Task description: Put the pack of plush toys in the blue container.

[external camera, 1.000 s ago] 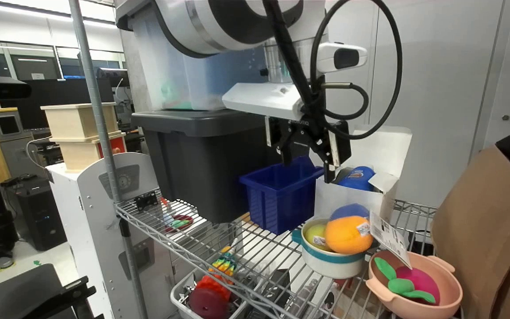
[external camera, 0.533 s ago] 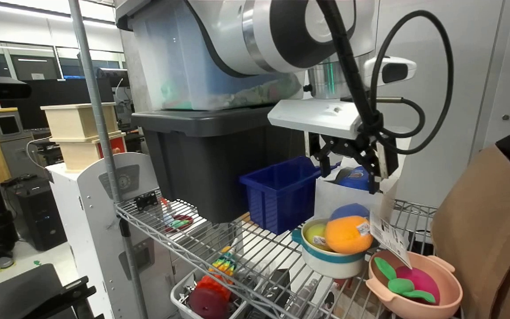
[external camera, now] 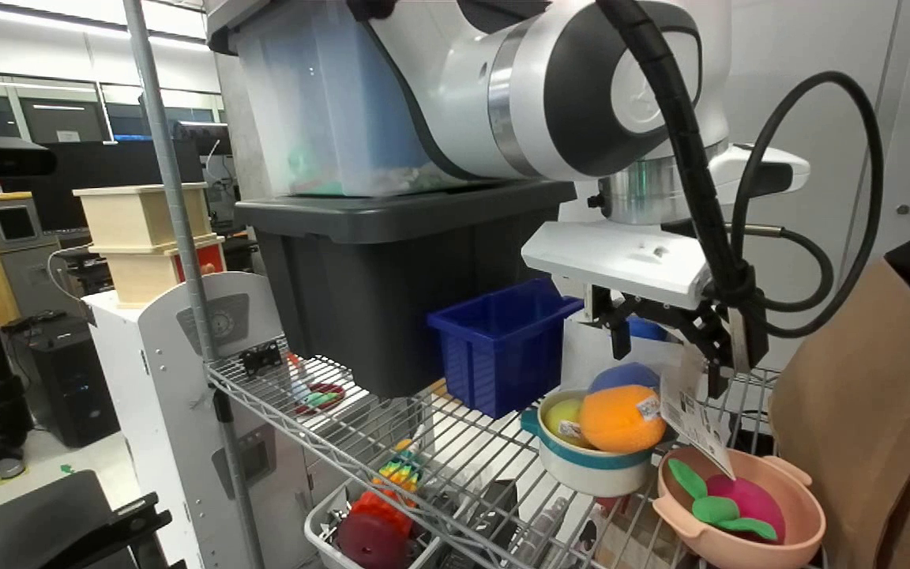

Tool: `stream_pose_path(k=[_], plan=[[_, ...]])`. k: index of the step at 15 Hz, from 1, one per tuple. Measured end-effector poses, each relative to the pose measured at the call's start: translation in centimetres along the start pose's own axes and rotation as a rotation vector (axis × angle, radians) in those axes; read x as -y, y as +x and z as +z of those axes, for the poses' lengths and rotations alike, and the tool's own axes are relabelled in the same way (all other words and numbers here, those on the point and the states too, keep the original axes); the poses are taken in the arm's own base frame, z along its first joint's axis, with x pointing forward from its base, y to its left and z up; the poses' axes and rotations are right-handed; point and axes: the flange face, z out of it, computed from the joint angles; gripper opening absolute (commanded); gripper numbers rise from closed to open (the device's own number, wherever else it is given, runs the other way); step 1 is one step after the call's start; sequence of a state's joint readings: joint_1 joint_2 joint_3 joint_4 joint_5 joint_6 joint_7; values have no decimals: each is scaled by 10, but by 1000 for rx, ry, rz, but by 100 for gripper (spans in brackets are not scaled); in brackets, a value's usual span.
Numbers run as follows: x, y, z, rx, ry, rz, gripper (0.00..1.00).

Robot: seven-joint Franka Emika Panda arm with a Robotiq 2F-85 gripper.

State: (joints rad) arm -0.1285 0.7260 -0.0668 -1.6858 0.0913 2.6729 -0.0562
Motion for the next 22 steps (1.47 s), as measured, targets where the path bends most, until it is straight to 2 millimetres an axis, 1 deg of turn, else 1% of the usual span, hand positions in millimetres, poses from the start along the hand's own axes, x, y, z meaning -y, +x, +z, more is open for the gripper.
stream_pose_path(k=[4,6,8,9,10,12,13,18,20,22], plan=[[-4,-11,21,34,-14,-12,100],[-3,-13,26,42,-17,-18,100],[-3,-13,27,44,-18,-20,100],[-2,-13,27,44,-17,-21,78],[-1,-13,27,44,-17,-20,74],[1,-14,27,45,-17,-19,58],[3,-13,27,44,-16,-20,49],[12,-12,26,41,-12,-12,15],[13,-12,26,40,-12,-6,4],[12,-12,27,41,-13,2,0]])
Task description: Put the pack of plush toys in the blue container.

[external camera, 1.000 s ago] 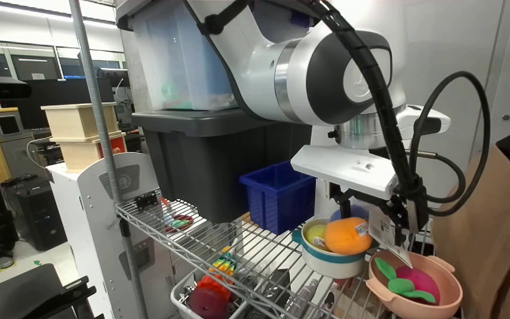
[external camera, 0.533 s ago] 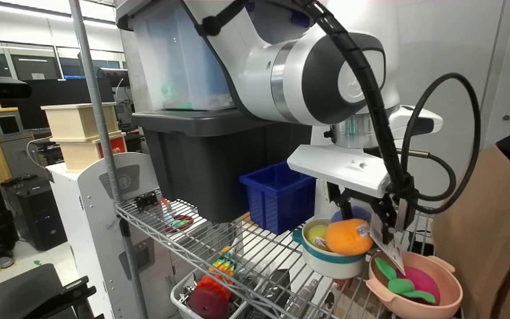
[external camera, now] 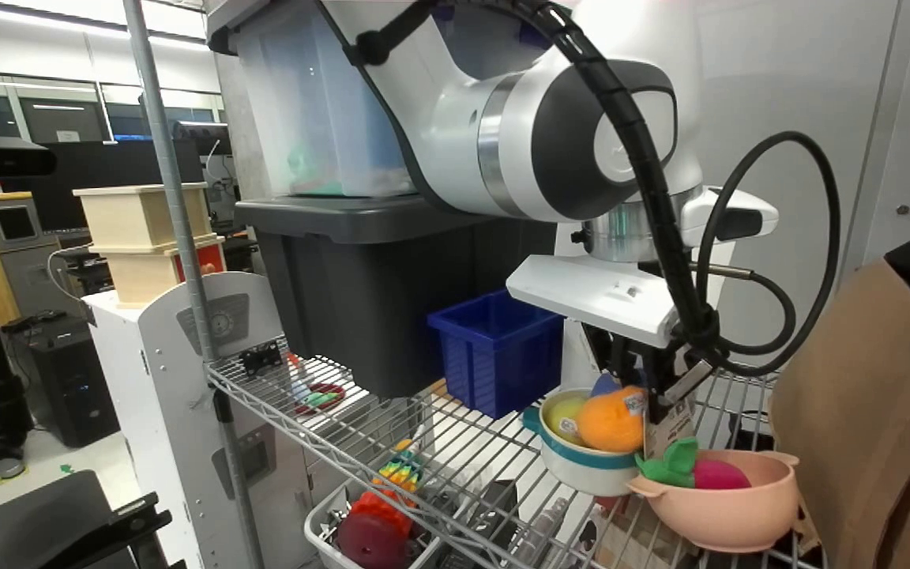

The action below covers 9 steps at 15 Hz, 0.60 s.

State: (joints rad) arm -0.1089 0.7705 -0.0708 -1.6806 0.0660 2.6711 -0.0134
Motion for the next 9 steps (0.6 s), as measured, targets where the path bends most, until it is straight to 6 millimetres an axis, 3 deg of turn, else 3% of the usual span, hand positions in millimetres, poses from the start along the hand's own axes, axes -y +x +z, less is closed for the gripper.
stream_pose_path(k=[1,9], plan=[[-1,0,0,1,0,4,4],[-9,0,0,0,-2,37,3]])
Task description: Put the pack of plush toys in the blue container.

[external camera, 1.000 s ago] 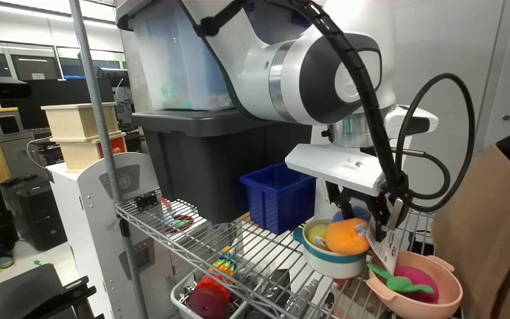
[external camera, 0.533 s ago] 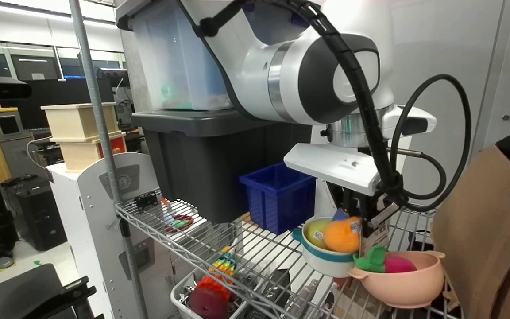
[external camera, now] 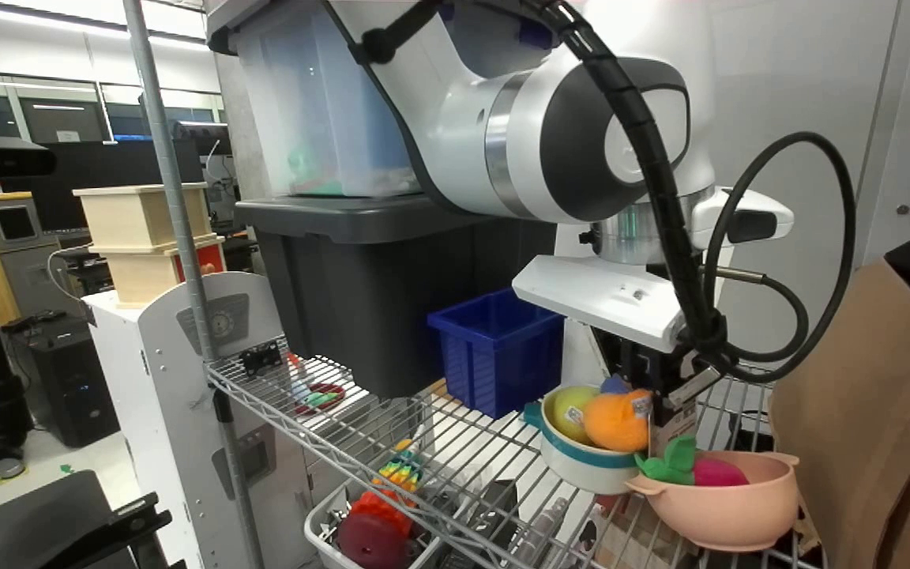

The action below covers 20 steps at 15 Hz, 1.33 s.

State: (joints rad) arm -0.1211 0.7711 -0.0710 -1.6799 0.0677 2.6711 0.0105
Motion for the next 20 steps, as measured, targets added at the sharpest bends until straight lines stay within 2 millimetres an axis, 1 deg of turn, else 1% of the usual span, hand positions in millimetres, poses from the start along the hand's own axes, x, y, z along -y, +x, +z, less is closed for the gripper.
stream_pose_path(k=[4,7,15,20], plan=[[-2,3,-3,-8,1,18,3],[-2,7,-10,-19,4,28,3],[11,18,-50,-70,37,33,3],[29,16,-78,-88,74,32,3]])
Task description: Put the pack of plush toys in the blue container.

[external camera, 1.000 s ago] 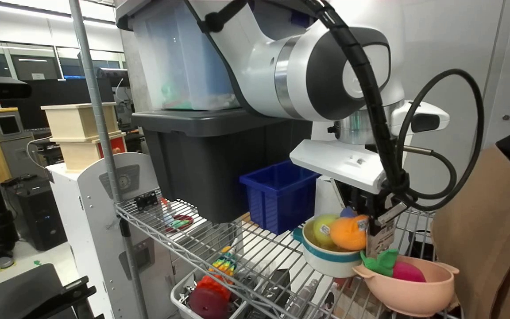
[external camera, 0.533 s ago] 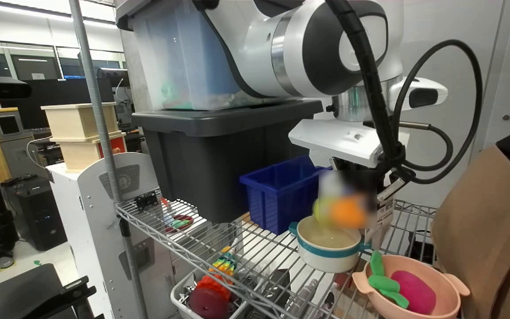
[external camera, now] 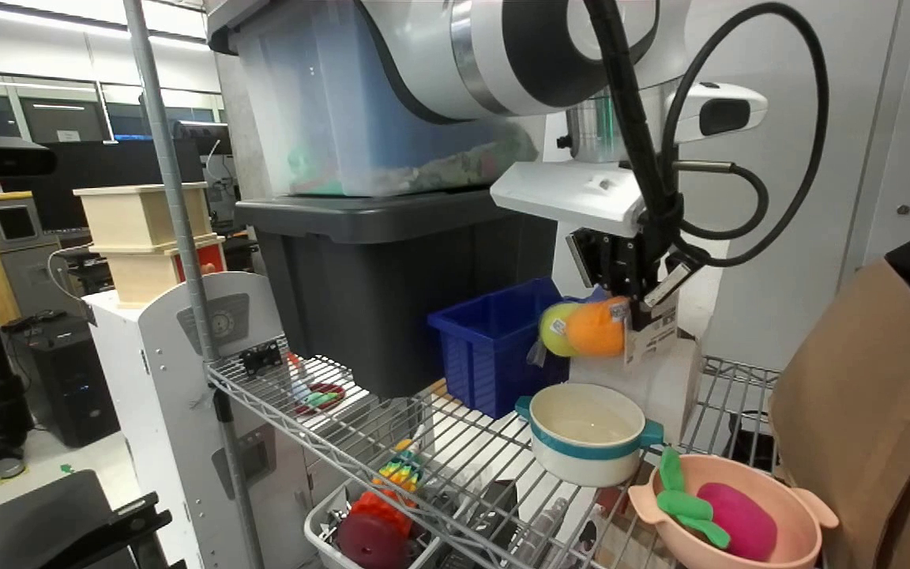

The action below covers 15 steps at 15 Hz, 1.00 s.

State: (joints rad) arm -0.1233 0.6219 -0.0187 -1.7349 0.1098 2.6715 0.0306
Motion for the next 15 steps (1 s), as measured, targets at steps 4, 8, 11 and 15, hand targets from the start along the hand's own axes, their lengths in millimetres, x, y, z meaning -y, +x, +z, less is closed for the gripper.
stream_pose_path(k=[4,8,11,15], plan=[[17,-4,-17,-7,28,-7,3],[32,-6,-34,-18,55,-10,3],[46,-4,-54,-38,83,-10,3],[70,-8,-74,-53,113,-31,3]])
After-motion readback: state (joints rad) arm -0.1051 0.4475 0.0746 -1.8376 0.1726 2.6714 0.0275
